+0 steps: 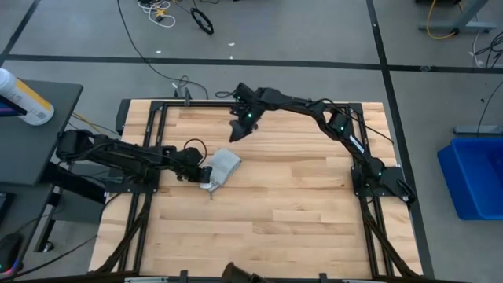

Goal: Fold microfiber towels
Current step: Fold the gray microfiber towel

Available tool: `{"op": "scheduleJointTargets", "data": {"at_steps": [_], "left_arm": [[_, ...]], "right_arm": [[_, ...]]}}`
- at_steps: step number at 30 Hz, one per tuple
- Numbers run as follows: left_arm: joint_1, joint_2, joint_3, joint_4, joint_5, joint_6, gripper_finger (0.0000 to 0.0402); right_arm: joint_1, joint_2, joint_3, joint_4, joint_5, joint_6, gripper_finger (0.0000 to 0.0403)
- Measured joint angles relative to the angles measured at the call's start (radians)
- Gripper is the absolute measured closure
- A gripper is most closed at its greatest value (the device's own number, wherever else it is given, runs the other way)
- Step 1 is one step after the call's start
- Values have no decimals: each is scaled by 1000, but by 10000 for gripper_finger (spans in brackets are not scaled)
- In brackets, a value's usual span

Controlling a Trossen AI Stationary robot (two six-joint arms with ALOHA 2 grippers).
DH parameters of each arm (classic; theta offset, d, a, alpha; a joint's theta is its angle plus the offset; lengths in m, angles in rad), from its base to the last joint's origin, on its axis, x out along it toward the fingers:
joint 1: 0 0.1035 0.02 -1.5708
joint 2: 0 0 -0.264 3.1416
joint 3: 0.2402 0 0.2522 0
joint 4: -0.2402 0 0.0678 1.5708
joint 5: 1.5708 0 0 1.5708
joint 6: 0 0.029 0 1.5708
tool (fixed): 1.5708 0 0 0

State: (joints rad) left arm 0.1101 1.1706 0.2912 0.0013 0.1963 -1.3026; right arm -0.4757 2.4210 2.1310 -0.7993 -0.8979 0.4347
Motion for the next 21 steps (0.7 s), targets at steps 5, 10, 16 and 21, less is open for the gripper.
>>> {"op": "scheduleJointTargets", "data": {"at_steps": [5, 10, 16, 21], "left_arm": [[0, 0, 0, 7, -7, 1, 395], [0, 0, -1, 19, 5, 5, 395], [-1, 0, -1, 25, 32, 14, 395], [-4, 0, -1, 45, 27, 18, 395]], "right_arm": [[78, 1, 37, -139, 244, -55, 174], [179, 45, 70, -192, 350, -66, 177], [222, 132, 93, -273, 344, -52, 165], [179, 130, 129, -298, 375, -59, 168]]}}
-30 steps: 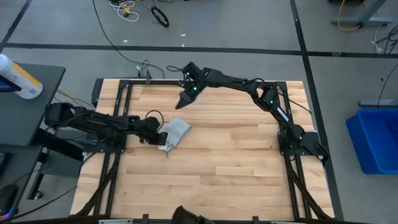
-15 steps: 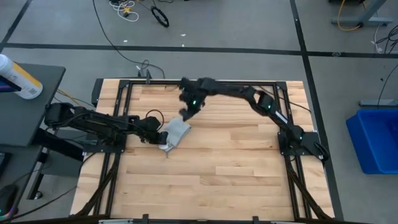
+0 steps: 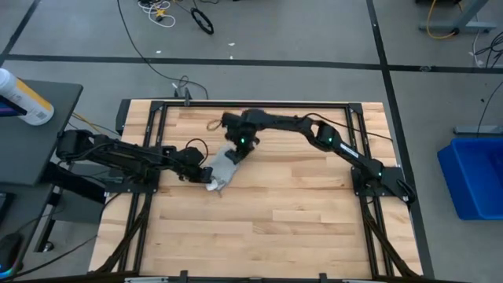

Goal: Fold microfiber towels
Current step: Fold the gray microfiber towel

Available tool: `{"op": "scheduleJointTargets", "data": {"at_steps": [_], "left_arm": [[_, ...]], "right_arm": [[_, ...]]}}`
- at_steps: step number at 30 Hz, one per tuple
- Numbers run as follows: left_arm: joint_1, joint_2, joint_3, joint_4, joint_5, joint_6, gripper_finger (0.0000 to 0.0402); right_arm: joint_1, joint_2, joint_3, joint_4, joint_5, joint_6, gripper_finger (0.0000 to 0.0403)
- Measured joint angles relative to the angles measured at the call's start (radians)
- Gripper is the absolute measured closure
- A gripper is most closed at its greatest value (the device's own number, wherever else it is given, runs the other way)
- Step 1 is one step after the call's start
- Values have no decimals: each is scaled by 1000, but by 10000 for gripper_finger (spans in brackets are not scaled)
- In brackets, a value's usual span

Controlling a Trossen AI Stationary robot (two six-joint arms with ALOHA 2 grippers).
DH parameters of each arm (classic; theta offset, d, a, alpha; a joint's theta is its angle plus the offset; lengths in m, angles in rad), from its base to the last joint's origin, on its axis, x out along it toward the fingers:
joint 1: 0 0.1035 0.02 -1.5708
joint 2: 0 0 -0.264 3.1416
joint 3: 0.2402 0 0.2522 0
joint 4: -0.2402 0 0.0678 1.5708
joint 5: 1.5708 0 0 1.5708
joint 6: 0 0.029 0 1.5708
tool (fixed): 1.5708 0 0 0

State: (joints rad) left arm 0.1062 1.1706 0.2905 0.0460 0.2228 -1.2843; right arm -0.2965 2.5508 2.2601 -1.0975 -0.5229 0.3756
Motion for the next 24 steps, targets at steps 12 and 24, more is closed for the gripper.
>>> {"op": "scheduleJointTargets", "data": {"at_steps": [12, 24], "left_arm": [[0, 0, 0, 1, -14, 17, 395], [0, 0, 0, 41, 2, -19, 395]], "right_arm": [[-111, -44, 75, 20, -35, -70, 160], [-126, -44, 84, -3, -153, -88, 157]]}}
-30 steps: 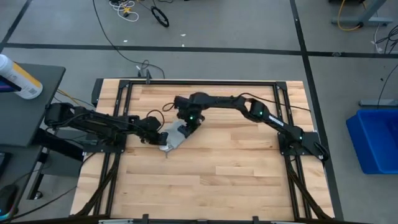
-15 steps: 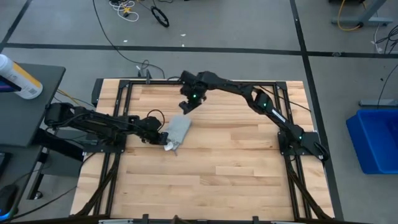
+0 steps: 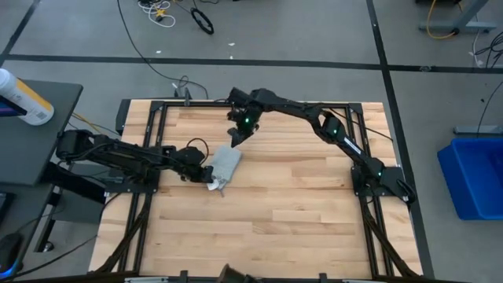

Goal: Fold microfiber towels
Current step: Fold the gray microfiber towel

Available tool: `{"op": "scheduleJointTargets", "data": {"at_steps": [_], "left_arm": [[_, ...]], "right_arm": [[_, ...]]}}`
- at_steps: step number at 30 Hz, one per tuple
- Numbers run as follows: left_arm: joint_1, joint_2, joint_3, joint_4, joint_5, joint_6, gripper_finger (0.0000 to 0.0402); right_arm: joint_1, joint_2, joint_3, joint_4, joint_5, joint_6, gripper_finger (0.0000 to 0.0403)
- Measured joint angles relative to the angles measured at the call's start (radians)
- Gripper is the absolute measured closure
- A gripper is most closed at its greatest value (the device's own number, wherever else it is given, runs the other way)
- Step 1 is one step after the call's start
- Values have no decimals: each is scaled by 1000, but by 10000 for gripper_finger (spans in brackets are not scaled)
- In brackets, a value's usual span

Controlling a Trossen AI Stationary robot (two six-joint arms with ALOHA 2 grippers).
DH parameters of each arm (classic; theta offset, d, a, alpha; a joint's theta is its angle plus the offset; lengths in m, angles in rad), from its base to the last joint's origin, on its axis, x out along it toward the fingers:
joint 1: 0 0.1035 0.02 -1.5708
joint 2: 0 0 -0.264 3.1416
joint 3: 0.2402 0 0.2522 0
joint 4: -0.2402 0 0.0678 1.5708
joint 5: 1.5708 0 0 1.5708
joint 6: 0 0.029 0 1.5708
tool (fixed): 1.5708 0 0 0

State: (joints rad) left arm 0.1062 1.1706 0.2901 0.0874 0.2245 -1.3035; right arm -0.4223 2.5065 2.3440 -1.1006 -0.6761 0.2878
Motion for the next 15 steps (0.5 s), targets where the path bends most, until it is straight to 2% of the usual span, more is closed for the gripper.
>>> {"op": "scheduleJointTargets", "data": {"at_steps": [2, 6, 12, 15], "left_arm": [[-2, 0, 0, 23, 15, -14, 395], [-11, 0, 0, 56, 4, -51, 395], [-11, 0, 0, 54, 1, -68, 395], [-11, 5, 0, 41, -3, -74, 395]], "right_arm": [[-24, 0, 0, 1, -101, 24, 158], [-64, 0, 0, -4, -134, 21, 159], [-120, 0, 0, -7, -345, 32, 160], [-136, 0, 0, 32, -387, 74, 161]]}}
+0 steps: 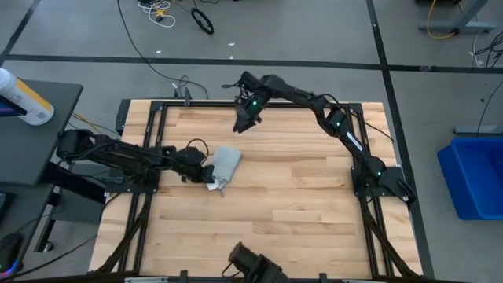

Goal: Fold microfiber towels
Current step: Fold the gray microfiber towel

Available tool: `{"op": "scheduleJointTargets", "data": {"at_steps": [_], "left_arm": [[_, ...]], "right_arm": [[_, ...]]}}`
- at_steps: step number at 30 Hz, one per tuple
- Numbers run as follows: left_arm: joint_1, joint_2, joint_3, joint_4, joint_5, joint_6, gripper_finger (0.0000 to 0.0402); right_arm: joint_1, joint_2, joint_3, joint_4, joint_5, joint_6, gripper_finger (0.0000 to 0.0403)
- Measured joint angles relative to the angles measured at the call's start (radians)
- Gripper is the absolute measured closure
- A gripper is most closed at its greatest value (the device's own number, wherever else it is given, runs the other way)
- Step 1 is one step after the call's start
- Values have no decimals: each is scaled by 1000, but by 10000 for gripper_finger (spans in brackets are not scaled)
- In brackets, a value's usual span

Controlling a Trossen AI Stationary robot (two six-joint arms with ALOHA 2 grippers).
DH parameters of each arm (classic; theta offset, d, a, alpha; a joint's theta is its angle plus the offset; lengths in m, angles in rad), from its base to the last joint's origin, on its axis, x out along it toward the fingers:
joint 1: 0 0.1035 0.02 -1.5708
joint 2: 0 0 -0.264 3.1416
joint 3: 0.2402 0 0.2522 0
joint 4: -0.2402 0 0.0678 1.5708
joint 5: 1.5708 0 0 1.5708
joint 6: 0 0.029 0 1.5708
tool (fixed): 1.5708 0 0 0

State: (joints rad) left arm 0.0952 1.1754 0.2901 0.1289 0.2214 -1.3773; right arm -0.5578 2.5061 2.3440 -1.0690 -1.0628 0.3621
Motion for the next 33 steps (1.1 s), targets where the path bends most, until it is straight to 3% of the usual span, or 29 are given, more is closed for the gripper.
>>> {"op": "scheduleJointTargets", "data": {"at_steps": [13, 19, 25, 29, 33], "left_arm": [[-74, -52, 12, -40, -20, -51, 394], [-74, -21, 11, -78, -47, -80, 396], [-83, 71, 11, -21, 1, -101, 398], [-102, 107, 11, 51, 2, -107, 392], [-114, 114, 11, 124, 1, -107, 393]], "right_arm": [[32, -24, 12, 164, 48, 86, 177], [18, 13, 12, 170, -29, 156, 167], [48, 11, 13, 224, -6, 240, 183], [82, 12, 12, 229, 22, 187, 183], [125, 9, 12, 385, -20, 131, 169]]}}
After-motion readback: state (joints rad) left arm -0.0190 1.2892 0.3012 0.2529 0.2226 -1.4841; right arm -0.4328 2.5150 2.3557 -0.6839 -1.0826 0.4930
